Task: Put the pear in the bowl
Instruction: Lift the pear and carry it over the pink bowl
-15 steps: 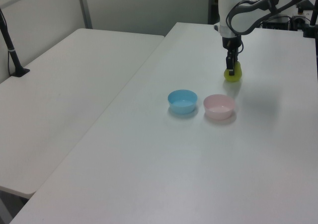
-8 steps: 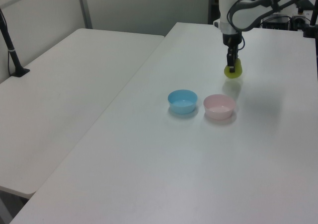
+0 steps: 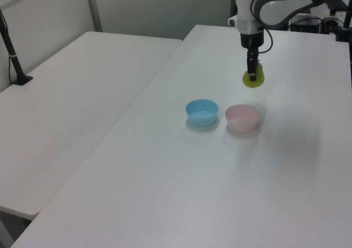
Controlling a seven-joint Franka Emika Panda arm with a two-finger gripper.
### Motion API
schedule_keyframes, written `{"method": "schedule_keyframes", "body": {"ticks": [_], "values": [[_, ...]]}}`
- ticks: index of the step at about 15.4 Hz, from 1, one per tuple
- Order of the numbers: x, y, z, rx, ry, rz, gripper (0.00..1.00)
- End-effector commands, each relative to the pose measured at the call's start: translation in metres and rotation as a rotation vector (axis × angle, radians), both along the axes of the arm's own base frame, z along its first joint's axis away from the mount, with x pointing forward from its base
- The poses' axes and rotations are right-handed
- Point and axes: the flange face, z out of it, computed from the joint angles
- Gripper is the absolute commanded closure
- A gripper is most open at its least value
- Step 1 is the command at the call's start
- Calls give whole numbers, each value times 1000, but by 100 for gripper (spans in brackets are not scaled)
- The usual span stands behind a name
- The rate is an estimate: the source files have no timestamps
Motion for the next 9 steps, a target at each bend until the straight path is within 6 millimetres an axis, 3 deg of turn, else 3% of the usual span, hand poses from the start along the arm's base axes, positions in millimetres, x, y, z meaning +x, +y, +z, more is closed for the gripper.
{"method": "schedule_keyframes", "body": {"ticks": [1, 5, 9], "values": [[-8, 50, 4, -17, -8, -50, 63], [-10, 97, -4, -17, -18, -65, 63], [-9, 130, -25, -8, -20, -71, 63]]}}
